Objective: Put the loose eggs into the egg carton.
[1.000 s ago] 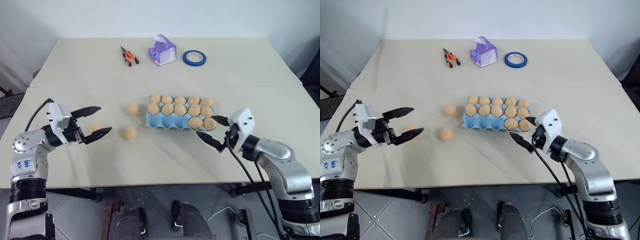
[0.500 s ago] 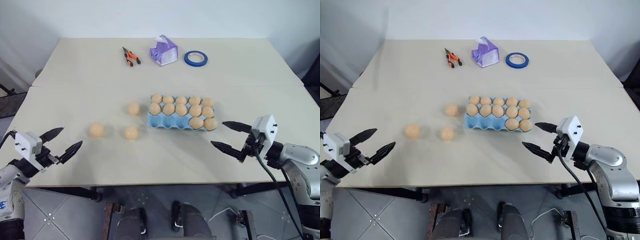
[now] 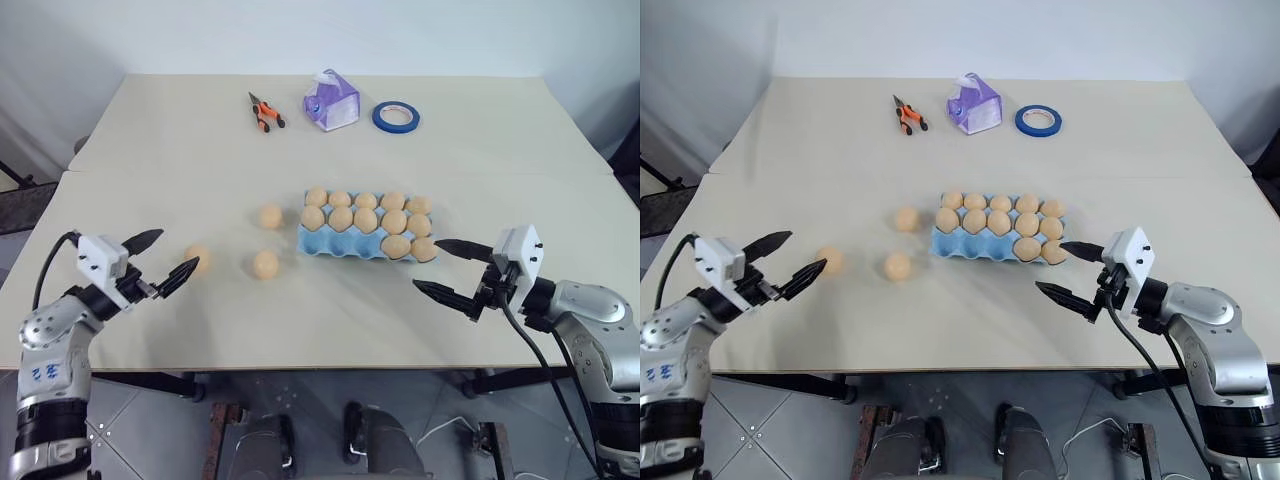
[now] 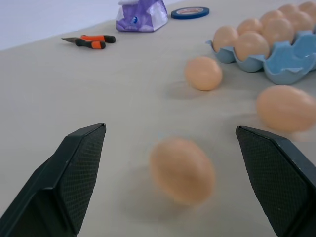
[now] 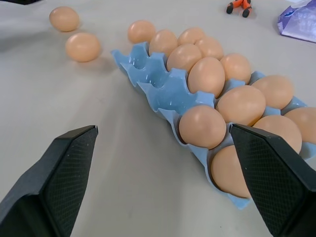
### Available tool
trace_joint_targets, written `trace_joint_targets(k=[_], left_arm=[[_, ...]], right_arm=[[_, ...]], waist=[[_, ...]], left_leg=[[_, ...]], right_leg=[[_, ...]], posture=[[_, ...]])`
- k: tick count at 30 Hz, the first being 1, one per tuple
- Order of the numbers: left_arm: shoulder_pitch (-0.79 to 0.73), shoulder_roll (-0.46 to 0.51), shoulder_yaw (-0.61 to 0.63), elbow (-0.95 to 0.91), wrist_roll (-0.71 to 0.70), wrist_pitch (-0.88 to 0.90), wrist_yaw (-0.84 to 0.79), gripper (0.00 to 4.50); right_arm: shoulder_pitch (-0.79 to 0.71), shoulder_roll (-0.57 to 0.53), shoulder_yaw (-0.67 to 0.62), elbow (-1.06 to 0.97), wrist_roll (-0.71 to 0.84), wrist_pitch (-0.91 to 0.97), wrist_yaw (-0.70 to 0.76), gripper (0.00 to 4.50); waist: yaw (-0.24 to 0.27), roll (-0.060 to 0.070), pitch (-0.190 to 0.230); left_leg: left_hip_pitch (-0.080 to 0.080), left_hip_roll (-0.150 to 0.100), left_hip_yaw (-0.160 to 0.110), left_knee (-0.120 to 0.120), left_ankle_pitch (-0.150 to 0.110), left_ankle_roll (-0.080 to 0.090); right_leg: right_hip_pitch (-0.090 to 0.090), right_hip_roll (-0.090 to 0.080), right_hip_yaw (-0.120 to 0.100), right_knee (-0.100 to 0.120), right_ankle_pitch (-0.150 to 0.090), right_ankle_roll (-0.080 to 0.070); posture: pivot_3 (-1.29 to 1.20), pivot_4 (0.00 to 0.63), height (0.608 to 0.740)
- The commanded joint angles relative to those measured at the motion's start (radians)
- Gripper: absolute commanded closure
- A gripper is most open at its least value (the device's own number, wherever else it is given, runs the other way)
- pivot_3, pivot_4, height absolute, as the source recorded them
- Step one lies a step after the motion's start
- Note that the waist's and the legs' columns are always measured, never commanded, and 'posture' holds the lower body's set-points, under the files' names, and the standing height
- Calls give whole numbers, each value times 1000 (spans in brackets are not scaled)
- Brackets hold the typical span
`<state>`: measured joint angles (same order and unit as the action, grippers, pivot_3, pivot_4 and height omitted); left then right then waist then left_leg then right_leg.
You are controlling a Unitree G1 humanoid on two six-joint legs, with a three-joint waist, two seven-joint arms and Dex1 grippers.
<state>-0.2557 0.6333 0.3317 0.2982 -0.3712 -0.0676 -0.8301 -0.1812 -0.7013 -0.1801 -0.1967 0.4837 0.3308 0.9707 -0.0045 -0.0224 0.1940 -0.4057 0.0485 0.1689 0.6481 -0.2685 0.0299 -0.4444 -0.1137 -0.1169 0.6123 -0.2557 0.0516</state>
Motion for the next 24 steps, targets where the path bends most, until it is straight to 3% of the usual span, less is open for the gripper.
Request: trace_joint_targets(k=[1,6,9,15,16,24], left_arm=[[-56,-12,-33,68,38,-36,8,0],[-115,-19,-113,158,119,-2,39,0],[-121,-13,-135,176,143,20,49,583],[-130,-18,-140,175,129,15,27,2441],[-134,-19,-139,164,124,19,25,2585],[-302,-62,-172,42,69,98,-12,2685]], right_arm=[[9,-2,-29,-49,13,-1,-25,35],[32,-3,-36,-76,16,3,-52,35],[37,-6,-41,-83,19,4,-64,0],[35,-13,-47,-74,18,0,-75,0],[33,-13,-47,-71,17,-1,-75,0],[14,-10,-41,-53,5,-9,-73,0]], waist=[[0,0,0],[3,0,0],[0,0,0],[1,0,0],[1,0,0],[10,-1,0]], left_leg=[[0,0,0,0,0,0],[0,0,0,1,0,0],[0,0,1,1,0,1],[1,0,1,2,0,1],[1,0,1,2,0,1],[-1,-1,0,5,1,2]], right_leg=[[0,0,0,0,0,0],[0,0,-1,0,0,1],[0,0,-2,0,1,1],[0,0,0,2,1,1],[0,0,0,2,1,1],[0,0,0,4,1,1]], posture=[[0,150,740],[0,150,740],[0,150,740],[0,150,740],[0,150,740],[0,150,740]])
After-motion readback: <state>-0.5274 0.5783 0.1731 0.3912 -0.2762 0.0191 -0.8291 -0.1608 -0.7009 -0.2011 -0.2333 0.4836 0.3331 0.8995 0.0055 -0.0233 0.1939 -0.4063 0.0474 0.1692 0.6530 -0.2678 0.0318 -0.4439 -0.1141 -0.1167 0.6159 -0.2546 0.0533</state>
